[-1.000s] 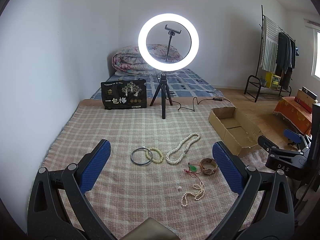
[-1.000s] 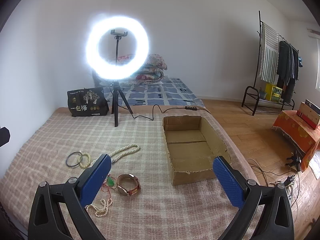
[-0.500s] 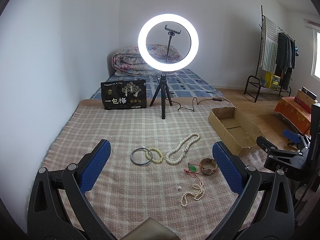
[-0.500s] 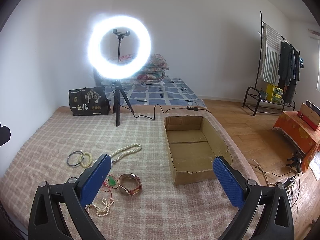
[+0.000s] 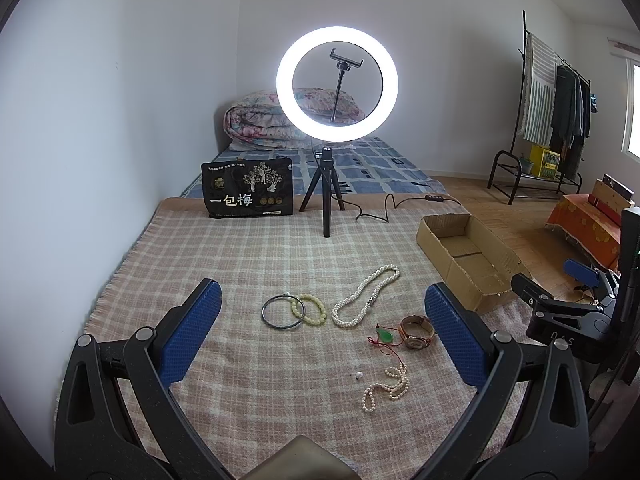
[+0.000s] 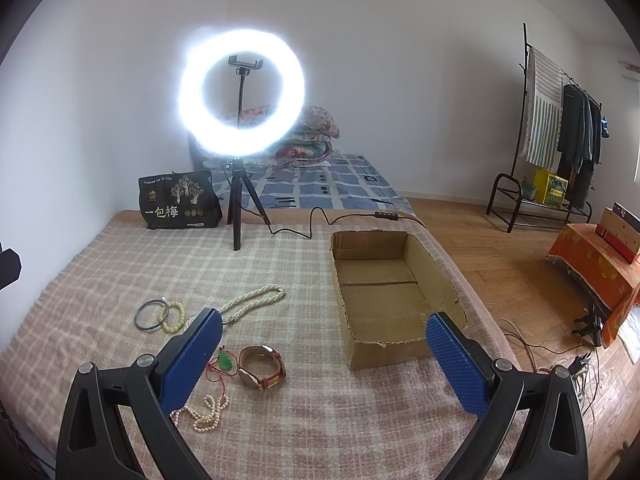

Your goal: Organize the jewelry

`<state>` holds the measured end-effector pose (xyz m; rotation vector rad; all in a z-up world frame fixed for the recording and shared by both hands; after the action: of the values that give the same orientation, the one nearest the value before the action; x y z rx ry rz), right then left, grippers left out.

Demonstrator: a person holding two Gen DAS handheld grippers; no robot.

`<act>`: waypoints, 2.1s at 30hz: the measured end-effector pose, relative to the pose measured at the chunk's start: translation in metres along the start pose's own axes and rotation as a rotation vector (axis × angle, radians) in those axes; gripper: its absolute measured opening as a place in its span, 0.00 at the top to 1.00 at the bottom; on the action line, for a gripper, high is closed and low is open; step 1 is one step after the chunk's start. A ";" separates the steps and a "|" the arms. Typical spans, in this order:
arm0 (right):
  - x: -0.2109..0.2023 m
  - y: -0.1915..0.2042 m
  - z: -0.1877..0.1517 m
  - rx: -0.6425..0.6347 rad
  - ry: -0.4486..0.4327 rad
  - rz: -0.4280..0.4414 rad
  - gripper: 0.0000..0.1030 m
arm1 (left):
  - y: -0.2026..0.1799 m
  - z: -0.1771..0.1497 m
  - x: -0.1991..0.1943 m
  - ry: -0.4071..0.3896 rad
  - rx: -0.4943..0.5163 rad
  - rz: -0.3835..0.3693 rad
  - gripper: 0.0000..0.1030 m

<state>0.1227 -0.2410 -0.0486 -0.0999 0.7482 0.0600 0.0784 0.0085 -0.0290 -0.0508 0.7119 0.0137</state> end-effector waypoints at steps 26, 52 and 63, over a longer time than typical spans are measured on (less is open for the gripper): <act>0.025 -0.019 -0.010 0.033 0.066 -0.027 0.00 | 0.046 0.009 0.021 0.025 -0.049 0.073 0.00; 0.117 0.033 -0.037 -0.058 0.329 0.125 0.12 | 0.128 -0.012 0.175 0.331 -0.209 -0.015 0.37; 0.168 0.038 -0.062 0.005 0.494 0.210 0.48 | 0.104 -0.052 0.225 0.494 -0.214 -0.099 0.56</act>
<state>0.2003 -0.2073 -0.2105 -0.0303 1.2514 0.2396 0.2116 0.1082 -0.2192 -0.3023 1.1996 -0.0186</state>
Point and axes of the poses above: each gripper's, at about its wrist camera, not at the fingertips, and x roughly the way its jaws point, y to its left, z to its top, the point moved 10 cm from there along x, roughly the way its jaws point, and after that the axes turned 11 degrees about y, right-handed, at the moved point
